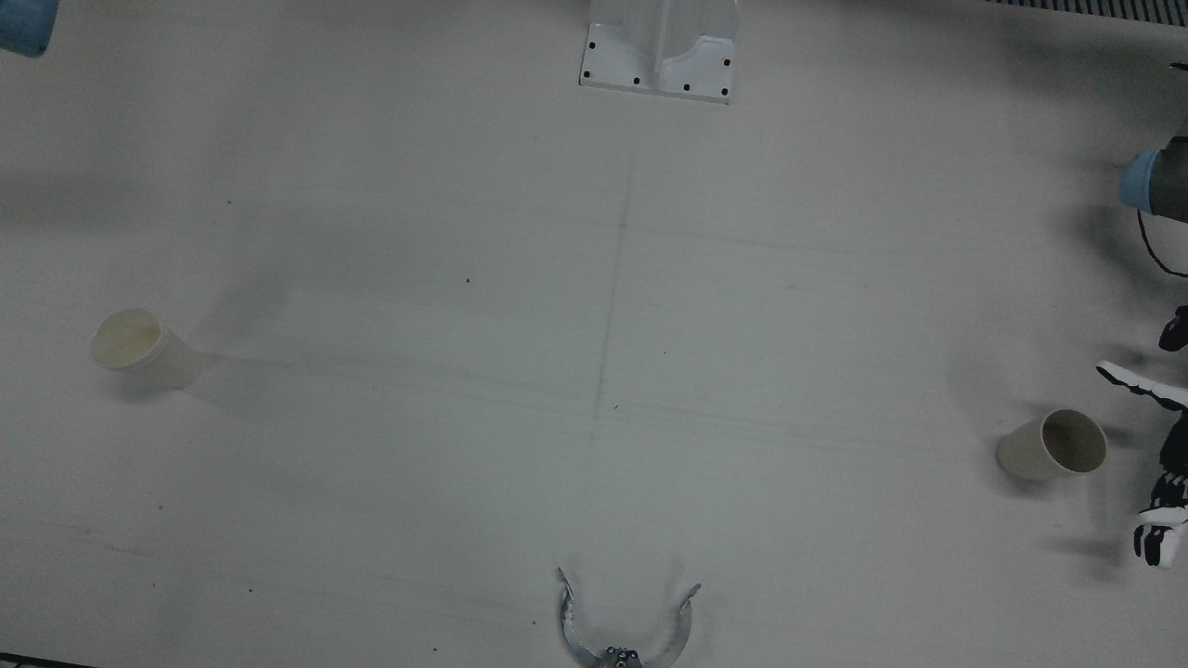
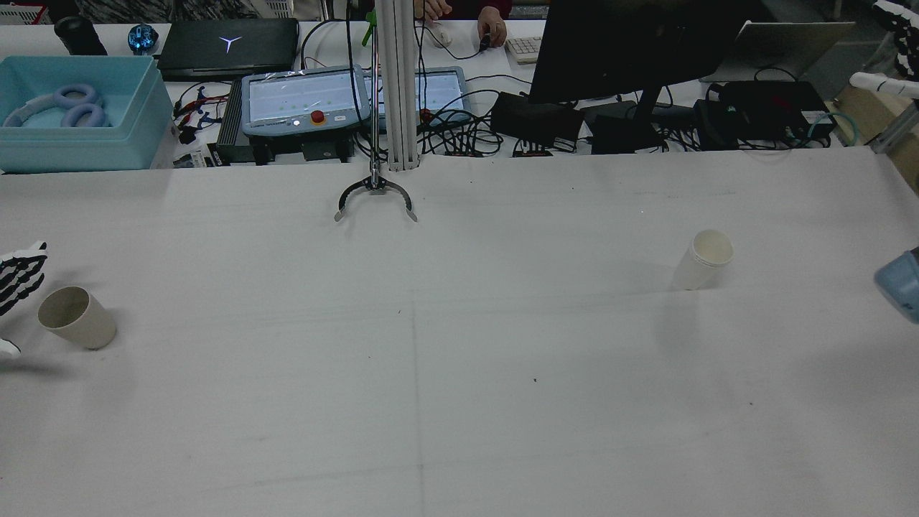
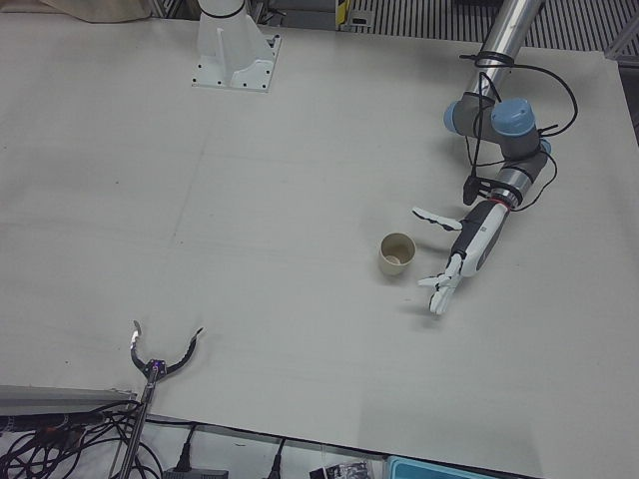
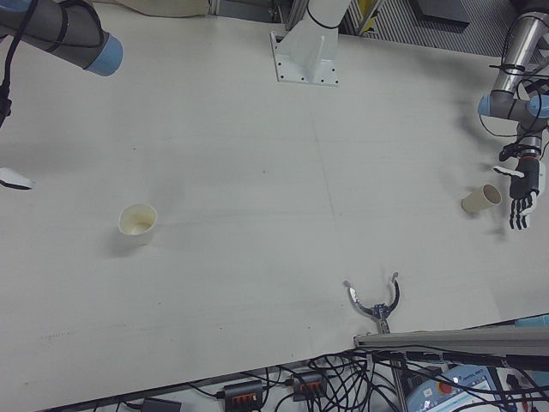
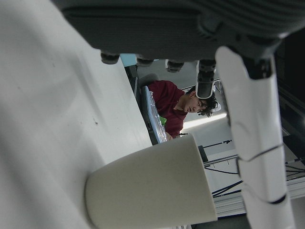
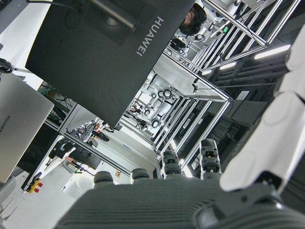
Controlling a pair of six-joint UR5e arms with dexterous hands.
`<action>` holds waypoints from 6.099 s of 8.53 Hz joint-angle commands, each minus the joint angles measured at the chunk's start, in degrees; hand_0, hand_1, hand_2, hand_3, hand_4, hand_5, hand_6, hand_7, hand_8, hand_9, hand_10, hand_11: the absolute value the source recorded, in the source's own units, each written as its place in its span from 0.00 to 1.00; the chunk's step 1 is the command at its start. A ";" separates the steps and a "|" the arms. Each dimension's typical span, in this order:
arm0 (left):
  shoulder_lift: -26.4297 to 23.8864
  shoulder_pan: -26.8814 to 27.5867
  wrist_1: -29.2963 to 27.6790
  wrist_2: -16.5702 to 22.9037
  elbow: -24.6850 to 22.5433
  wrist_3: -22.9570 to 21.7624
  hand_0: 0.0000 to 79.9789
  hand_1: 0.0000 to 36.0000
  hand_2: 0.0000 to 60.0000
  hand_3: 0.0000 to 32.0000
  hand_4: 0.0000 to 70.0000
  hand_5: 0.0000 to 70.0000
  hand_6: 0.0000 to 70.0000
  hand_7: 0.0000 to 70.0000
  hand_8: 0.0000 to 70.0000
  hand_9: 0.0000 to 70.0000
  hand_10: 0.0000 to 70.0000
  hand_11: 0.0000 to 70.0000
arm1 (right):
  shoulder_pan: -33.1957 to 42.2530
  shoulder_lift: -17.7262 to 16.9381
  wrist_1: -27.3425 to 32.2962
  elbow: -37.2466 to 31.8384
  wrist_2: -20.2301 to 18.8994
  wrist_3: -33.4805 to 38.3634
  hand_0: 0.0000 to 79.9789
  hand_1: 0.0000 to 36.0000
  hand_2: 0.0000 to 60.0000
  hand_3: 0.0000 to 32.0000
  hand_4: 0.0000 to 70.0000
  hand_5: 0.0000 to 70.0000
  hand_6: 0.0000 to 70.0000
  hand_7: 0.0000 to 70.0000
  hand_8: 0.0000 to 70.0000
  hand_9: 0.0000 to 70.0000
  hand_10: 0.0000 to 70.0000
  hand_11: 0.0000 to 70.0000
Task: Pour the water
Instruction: 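Move the left hand to the beige paper cup nearest it, then close the left hand fingers around the beige cup, then lift the beige cup slightly with the left hand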
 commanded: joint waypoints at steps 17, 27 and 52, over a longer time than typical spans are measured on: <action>-3.85 3.85 0.80 -0.55 2.32 0.16 0.70 0.57 0.00 0.00 0.20 0.20 0.00 0.03 0.00 0.00 0.00 0.04 | -0.09 -0.08 0.00 -0.02 0.00 -0.08 0.53 0.26 0.20 0.49 0.16 0.19 0.06 0.19 0.00 0.02 0.00 0.01; -4.29 7.98 -1.66 -5.82 2.58 0.33 0.72 0.63 0.00 0.12 0.03 0.27 0.00 0.08 0.00 0.00 0.00 0.03 | -0.09 -0.08 0.00 -0.02 0.00 -0.08 0.53 0.25 0.20 0.49 0.16 0.20 0.06 0.19 0.00 0.02 0.00 0.01; -3.85 7.63 10.46 -11.63 -3.56 -9.07 0.65 0.60 0.52 0.00 0.23 1.00 0.19 0.58 0.07 0.16 0.16 0.26 | -0.09 -0.08 0.09 -0.20 0.00 0.01 0.53 0.25 0.20 0.50 0.16 0.20 0.06 0.19 0.00 0.02 0.00 0.01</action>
